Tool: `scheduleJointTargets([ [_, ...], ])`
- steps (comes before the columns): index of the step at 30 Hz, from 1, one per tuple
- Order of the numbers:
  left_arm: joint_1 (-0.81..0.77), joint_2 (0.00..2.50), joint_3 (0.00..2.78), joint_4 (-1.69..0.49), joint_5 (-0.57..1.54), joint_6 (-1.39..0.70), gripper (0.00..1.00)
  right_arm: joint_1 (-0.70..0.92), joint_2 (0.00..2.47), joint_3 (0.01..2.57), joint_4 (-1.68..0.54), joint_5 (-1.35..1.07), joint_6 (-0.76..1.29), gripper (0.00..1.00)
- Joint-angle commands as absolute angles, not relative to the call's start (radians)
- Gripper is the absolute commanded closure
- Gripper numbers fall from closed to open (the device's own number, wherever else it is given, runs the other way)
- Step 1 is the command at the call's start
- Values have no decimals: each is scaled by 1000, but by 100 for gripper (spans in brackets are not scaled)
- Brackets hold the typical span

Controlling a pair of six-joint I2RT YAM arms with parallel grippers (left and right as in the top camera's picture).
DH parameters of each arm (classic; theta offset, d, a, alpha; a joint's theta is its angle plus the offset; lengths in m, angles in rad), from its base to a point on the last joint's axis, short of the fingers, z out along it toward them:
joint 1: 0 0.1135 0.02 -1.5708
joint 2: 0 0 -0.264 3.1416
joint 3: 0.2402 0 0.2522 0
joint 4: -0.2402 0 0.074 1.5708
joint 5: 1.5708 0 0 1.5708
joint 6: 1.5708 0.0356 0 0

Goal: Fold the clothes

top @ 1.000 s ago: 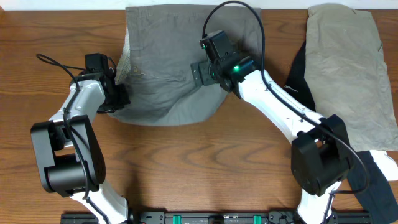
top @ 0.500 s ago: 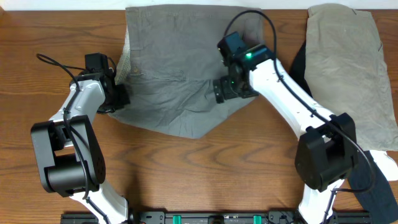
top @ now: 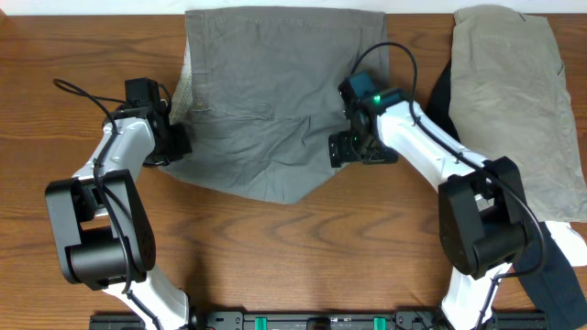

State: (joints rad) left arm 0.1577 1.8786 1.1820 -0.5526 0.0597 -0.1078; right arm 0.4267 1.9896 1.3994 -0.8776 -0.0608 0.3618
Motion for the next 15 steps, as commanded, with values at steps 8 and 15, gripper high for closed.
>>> scheduleJointTargets([
  [8, 158, 1885, 1174, -555, 51, -113, 94, 411, 1992, 1183, -471, -112, 369, 18],
  [15, 158, 1885, 1174, -555, 51, -113, 94, 404, 1972, 1183, -446, -173, 340, 98],
])
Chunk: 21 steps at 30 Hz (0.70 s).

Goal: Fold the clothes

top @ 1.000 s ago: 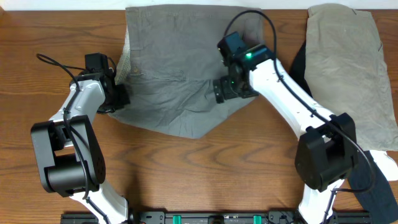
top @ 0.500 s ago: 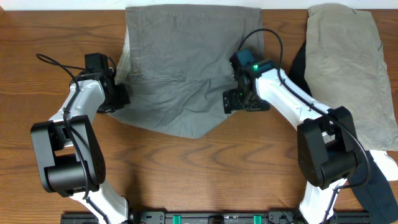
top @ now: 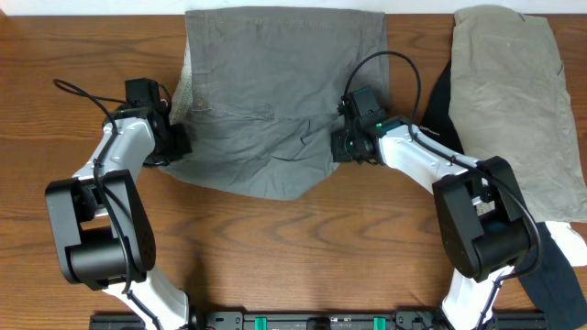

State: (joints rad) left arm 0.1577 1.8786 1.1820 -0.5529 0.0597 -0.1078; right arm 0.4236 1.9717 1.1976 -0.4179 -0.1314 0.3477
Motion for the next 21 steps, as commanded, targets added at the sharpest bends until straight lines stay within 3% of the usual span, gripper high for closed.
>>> scheduleJointTargets([
  [1, 158, 1885, 1174, -555, 51, -113, 94, 399, 1960, 1189, -475, -173, 340, 99],
  [10, 158, 1885, 1174, -559, 51, -113, 94, 349, 1745, 1341, -841, -170, 304, 99],
  [15, 158, 1885, 1174, -558, 52, -113, 94, 353, 1735, 1388, -723, -170, 299, 98],
  [21, 158, 1885, 1174, -558, 51, -113, 94, 394, 1894, 1399, -530, -237, 307, 98],
])
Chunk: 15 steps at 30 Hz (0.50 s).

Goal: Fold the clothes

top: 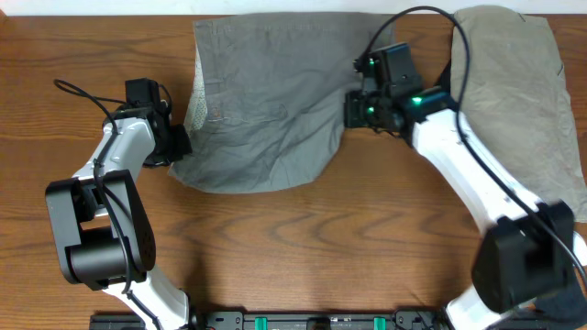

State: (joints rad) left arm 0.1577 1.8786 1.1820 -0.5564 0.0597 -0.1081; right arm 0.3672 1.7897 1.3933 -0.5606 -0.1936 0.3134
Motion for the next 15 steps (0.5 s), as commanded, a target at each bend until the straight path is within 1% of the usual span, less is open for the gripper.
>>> scheduleJointTargets([
  [1, 158, 1885, 1174, -558, 52, -113, 94, 401, 1924, 1409, -517, -237, 307, 99],
  [6, 158, 1885, 1174, -559, 51, -113, 94, 416, 1986, 1465, -562, -237, 306, 99],
  [10, 158, 1885, 1174, -559, 51, -113, 94, 405, 1951, 1535, -756, -217, 306, 99],
  [13, 158, 1885, 1174, -559, 51, -113, 94, 398, 1924, 1602, -945, -113, 287, 99],
  [15, 158, 1885, 1174, -559, 51, -113, 94, 405, 1922, 1643, -1026, -41, 241, 99],
])
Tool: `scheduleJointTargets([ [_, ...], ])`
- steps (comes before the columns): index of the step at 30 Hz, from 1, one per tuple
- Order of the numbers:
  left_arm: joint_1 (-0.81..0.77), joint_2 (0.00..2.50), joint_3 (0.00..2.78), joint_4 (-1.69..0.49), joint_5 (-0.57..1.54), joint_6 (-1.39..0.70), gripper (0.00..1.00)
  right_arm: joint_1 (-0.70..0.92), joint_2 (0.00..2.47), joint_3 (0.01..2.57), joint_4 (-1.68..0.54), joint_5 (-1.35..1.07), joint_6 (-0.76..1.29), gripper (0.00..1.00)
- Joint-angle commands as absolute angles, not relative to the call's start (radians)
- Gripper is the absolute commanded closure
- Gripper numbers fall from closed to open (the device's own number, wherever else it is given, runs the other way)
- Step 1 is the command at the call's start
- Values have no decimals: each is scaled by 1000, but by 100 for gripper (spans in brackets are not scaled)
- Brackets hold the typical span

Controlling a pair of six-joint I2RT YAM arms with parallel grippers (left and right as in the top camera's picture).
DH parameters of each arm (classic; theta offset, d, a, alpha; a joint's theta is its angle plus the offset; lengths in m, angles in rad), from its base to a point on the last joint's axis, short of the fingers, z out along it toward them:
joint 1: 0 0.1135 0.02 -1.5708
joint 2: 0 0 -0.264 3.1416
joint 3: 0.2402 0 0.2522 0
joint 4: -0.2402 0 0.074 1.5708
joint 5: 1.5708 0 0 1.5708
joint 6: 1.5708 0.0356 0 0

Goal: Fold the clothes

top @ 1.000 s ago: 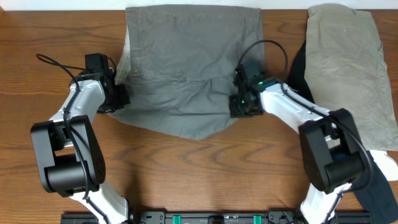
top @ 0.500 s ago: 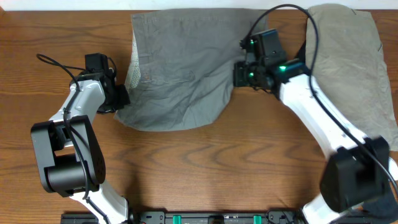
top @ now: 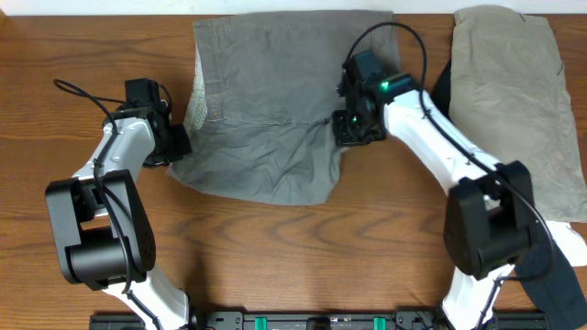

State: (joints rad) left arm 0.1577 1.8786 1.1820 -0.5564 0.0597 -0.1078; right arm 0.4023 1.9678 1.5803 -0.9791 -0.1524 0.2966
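Note:
A grey garment [top: 266,110] lies spread and creased at the back middle of the table. Its lower left corner meets my left gripper [top: 178,147], which appears shut on that edge. My right gripper [top: 347,130] sits on the garment's right edge about halfway down and looks shut on the cloth. From above, both wrists hide their fingertips. The garment's bottom hem sags to a corner [top: 323,200] below the right gripper.
A beige garment [top: 509,101] lies flat at the right. A dark navy cloth [top: 553,270] pokes out beneath it at the lower right and along its left side. The table's wooden front half [top: 293,266] shows bare wood.
My right gripper has moved left and down, from near the garment's upper right corner to the middle of its right edge. The cloth's right side and lower hem shifted with it. The left arm stayed still.
My left gripper stayed at the garment's lower left corner throughout. My right gripper was at the right edge, low down, then slightly higher. Then it was far up and right with the cloth drawn that way. Now it is back at mid edge.

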Motion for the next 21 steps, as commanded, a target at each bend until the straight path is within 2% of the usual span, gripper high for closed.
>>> scheduleJointTargets([
  [1, 158, 1885, 1174, -558, 51, -113, 93, 413, 1922, 1653, -1037, -36, 210, 99],
  [9, 158, 1885, 1174, -550, 52, -114, 94, 589, 1979, 1655, -927, 28, 126, 95],
  [11, 158, 1885, 1174, -550, 52, -113, 94, 632, 2012, 1655, -897, 53, 117, 92],
  [13, 158, 1885, 1174, -549, 52, -114, 94, 664, 2046, 1655, -879, 80, 114, 84],
  [14, 158, 1885, 1174, -549, 52, -113, 94, 678, 2061, 1655, -872, 81, 105, 77],
  [16, 158, 1885, 1174, -549, 52, -113, 94, 696, 2084, 1655, -865, 79, 89, 50],
  [17, 158, 1885, 1174, -548, 51, -113, 94, 704, 2093, 1655, -865, 79, 79, 32],
  [18, 158, 1885, 1174, -548, 52, -113, 94, 709, 2095, 1655, -868, 79, 65, 21],
  [21, 158, 1885, 1174, -546, 52, -114, 94, 721, 2089, 1658, -876, 78, 43, 6],
])
